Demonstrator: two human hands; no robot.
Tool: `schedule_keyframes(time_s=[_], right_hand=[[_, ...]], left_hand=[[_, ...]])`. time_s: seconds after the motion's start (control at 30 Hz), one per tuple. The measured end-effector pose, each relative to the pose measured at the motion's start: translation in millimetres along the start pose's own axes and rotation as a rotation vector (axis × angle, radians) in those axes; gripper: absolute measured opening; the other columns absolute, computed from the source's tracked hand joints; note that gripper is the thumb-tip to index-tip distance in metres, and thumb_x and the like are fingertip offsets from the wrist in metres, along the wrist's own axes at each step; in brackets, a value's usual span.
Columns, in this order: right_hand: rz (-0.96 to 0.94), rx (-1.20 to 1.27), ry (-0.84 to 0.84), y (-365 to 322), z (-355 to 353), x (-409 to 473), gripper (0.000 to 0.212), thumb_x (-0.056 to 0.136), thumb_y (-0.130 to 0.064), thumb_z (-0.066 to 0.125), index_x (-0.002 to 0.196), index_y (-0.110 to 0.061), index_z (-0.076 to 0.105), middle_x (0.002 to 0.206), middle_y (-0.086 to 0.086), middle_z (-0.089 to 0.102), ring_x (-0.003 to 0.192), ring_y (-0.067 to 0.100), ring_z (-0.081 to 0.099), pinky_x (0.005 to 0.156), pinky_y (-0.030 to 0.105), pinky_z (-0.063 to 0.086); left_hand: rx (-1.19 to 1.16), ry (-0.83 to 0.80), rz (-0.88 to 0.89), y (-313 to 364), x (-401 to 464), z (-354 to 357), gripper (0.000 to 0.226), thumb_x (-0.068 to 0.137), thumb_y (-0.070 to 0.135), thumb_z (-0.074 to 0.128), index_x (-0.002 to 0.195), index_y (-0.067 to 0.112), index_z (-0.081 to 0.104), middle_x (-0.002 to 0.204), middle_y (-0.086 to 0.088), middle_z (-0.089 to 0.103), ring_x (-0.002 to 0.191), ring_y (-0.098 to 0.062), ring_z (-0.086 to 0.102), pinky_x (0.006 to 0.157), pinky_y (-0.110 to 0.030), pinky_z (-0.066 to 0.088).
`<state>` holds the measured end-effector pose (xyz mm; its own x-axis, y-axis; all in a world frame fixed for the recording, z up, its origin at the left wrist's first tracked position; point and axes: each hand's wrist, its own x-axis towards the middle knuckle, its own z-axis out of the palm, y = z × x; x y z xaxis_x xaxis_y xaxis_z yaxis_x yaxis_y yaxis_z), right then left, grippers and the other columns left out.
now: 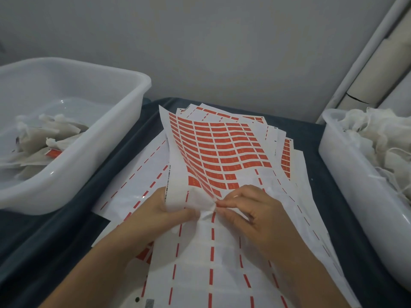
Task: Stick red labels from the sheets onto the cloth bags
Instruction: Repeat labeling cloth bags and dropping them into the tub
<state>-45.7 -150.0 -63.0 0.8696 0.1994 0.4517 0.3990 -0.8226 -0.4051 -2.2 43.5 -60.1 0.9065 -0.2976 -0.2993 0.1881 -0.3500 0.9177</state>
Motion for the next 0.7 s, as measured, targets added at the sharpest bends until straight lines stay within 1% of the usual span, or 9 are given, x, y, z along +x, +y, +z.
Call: schedule_keyframes(time_s=[0.07,0.13,0.2,0.33,0.4,0.47,0.53,0.6,0.7], right_hand=[[-0.013,-0.040,0.039,-1.2,0.5,0.6,0.022,0.075,-0.029,0.066,0.090,-0.015,0.074,0.091,-0.004,0.073,0.083,-0.003,0.058,0.080,0.004,0.034],[-0.016,-0.017,0.056,-1.1,1.7,0.2,0.020,0.074,-0.027,0.068,0.089,-0.014,0.074,0.090,-0.003,0.073,0.085,0.002,0.061,0.081,0.006,0.036],[-0.005,0.012,0.053,-1.3,2.7,-0.6,0.019,0.075,-0.025,0.068,0.089,-0.014,0.073,0.091,-0.003,0.072,0.083,-0.001,0.059,0.082,0.009,0.038],[0.001,0.084,0.016,-0.6,0.3,-0.8,0.019,0.078,-0.026,0.065,0.090,-0.014,0.073,0.093,-0.003,0.072,0.085,-0.005,0.053,0.083,0.014,0.042],[0.009,0.117,-0.004,0.9,-1.9,-0.3,0.020,0.079,-0.027,0.063,0.091,-0.014,0.073,0.094,-0.005,0.071,0.084,-0.009,0.052,0.084,0.013,0.042],[0.038,0.153,-0.022,2.3,-3.5,0.3,0.022,0.081,-0.031,0.061,0.092,-0.016,0.073,0.096,-0.014,0.066,0.084,-0.009,0.054,0.084,0.009,0.043],[0.093,0.208,-0.028,1.8,-4.2,0.6,0.021,0.082,-0.036,0.060,0.092,-0.022,0.072,0.095,-0.027,0.059,0.083,-0.010,0.056,0.081,0.002,0.043],[0.175,0.253,-0.031,-0.3,-3.8,1.8,0.013,0.082,-0.043,0.058,0.088,-0.034,0.065,0.093,-0.036,0.052,0.085,-0.013,0.056,0.082,-0.002,0.039],[0.329,0.268,0.011,-3.2,-3.3,3.9,0.008,0.073,-0.049,0.053,0.079,-0.044,0.054,0.087,-0.038,0.051,0.086,-0.016,0.054,0.076,-0.004,0.038]], left_hand=[[0.004,-0.008,0.016,0.4,0.3,0.5,0.051,0.052,0.058,0.070,0.093,0.040,0.046,0.093,0.019,0.058,0.084,-0.015,0.060,0.068,-0.027,0.052],[0.040,0.006,0.031,1.2,-0.8,2.1,0.051,0.050,0.060,0.069,0.092,0.041,0.045,0.091,0.022,0.055,0.081,-0.012,0.059,0.061,-0.020,0.049],[0.065,0.020,0.050,1.8,-2.0,3.2,0.048,0.048,0.057,0.062,0.090,0.042,0.045,0.088,0.025,0.053,0.077,-0.009,0.058,0.055,-0.014,0.045],[0.115,0.045,0.078,0.2,-2.7,4.3,0.046,0.047,0.056,0.059,0.088,0.042,0.043,0.084,0.027,0.050,0.071,-0.007,0.057,0.048,-0.010,0.042],[0.122,0.041,0.081,0.8,-3.3,4.1,0.046,0.047,0.056,0.059,0.087,0.042,0.042,0.083,0.028,0.049,0.069,-0.006,0.056,0.046,-0.009,0.042],[0.102,0.034,0.082,1.9,-3.4,3.9,0.045,0.048,0.055,0.059,0.087,0.042,0.043,0.082,0.028,0.049,0.068,-0.005,0.057,0.044,-0.008,0.043],[0.077,0.022,0.087,2.7,-3.5,3.1,0.046,0.047,0.055,0.061,0.089,0.043,0.044,0.085,0.028,0.051,0.072,-0.006,0.058,0.047,-0.009,0.044],[0.065,0.006,0.081,0.8,-2.1,2.0,0.049,0.047,0.055,0.062,0.092,0.042,0.046,0.088,0.026,0.054,0.076,-0.008,0.059,0.052,-0.011,0.046],[0.002,-0.014,0.034,-4.0,0.5,-3.3,0.054,0.046,0.055,0.066,0.095,0.042,0.048,0.085,0.020,0.062,0.077,-0.014,0.064,0.057,-0.021,0.051]])
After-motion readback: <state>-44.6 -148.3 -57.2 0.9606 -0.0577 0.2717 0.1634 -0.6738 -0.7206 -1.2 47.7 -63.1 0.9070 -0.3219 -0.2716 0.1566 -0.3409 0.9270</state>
